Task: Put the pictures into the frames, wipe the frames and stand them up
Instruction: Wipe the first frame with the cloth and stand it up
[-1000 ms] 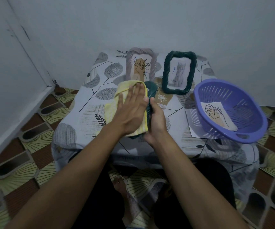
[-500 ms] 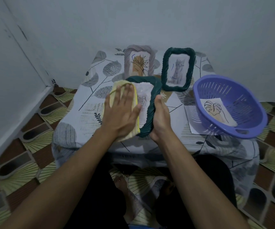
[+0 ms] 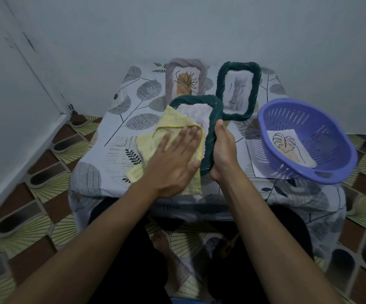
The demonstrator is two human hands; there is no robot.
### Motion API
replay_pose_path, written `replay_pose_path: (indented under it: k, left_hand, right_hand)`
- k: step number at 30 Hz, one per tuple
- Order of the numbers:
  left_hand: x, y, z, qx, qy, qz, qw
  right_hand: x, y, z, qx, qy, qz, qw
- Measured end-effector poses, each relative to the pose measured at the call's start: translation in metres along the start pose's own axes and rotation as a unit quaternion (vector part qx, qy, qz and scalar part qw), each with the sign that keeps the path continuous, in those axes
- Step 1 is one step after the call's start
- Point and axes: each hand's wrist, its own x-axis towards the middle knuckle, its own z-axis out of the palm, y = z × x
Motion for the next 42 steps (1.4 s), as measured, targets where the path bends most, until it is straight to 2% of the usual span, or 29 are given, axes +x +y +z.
replay_pose_path:
  k: [4,8,10,14,17,21,25,29,34,38,42]
  left_hand:
    - [0.011,-0.021,-0.006,0.006,0.013,-0.126,0.992]
    - [0.028,-0.018,-0.015,-0.023,0.041,-0.166,0.985]
    - [0.031,-0.011,-0.017,-0.072,0.041,-0.146,0.986]
    - [0.022,0.006,-0.013,-0.126,0.029,-0.031,0.991]
    - [0.013,0.014,-0.005,-0.1,0.02,0.032,0.994]
    - [-0.001,0.003,0.005,-0.026,-0.005,0.06,0.998]
    - [-0.009,-0.017,0.01,0.002,0.012,-0.003,1.0]
    - [-0.011,-0.032,0.016,-0.007,-0.009,-0.088,0.996]
    - [-0.02,-0.048,0.032,-0.11,-0.056,-0.184,0.975]
    - [-0.021,-0.053,0.041,-0.001,-0.128,-0.202,0.971]
    - [-0.019,-0.054,0.044,0.016,-0.078,-0.215,0.973]
  right_hand:
    - [-0.006,0.009,0.002,0.044,-0.047,0.018,0.998]
    - [-0.012,0.016,0.007,0.073,-0.06,0.046,0.994]
    - [-0.011,0.015,0.008,0.069,-0.056,0.046,0.995]
    - [-0.009,0.01,0.006,0.025,-0.042,0.03,0.998]
    - [-0.005,0.007,0.002,-0.005,-0.006,0.015,1.0]
    - [0.003,0.007,-0.006,0.007,0.022,0.011,1.0]
    - [0.006,0.006,-0.009,0.032,0.01,-0.008,0.999]
    - [0.007,0.013,-0.011,0.026,0.021,-0.012,0.999]
    - [0.017,0.02,-0.03,0.034,0.09,0.009,0.995]
    - [0.023,0.022,-0.043,0.047,0.109,0.02,0.993]
    - [0.024,0.02,-0.045,0.052,0.124,0.034,0.99]
